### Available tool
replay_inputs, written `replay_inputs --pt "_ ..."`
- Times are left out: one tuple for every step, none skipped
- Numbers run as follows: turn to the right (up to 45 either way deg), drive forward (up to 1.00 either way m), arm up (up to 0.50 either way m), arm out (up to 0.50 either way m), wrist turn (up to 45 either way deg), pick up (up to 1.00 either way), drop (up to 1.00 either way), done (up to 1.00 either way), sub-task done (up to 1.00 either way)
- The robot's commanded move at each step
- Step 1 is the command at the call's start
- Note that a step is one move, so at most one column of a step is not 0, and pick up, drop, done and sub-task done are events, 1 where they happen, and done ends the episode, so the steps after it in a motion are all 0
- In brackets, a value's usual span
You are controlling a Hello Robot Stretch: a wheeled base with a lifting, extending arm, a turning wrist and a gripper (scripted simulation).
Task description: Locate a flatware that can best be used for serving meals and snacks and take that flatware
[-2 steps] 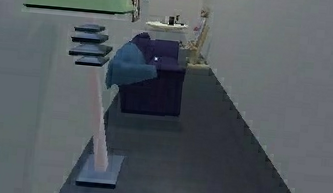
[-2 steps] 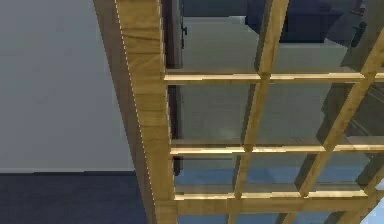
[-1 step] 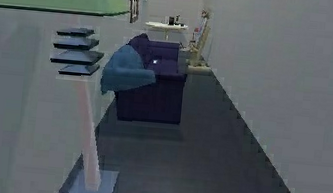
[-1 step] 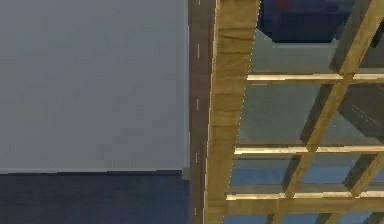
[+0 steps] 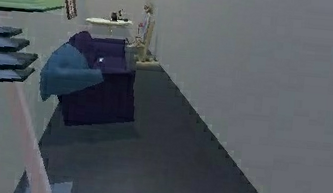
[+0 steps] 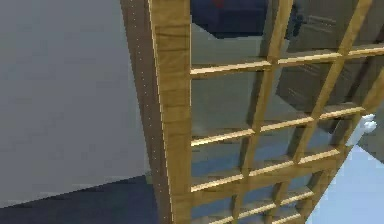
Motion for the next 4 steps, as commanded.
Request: replay_inputs --pt "0.0 1.00 0.00 0.00 0.0 0.00 0.00 0.00 0.00" --pt "3.0 0.00 0.00 0.00 0.0 0.00 0.00 0.00 0.00" --pt "0.0 1.00 0.00 0.00 0.0 0.00 0.00 0.00 0.00" --pt "0.0 0.35 0.00 0.00 0.0 0.00 0.00 0.00 0.00"
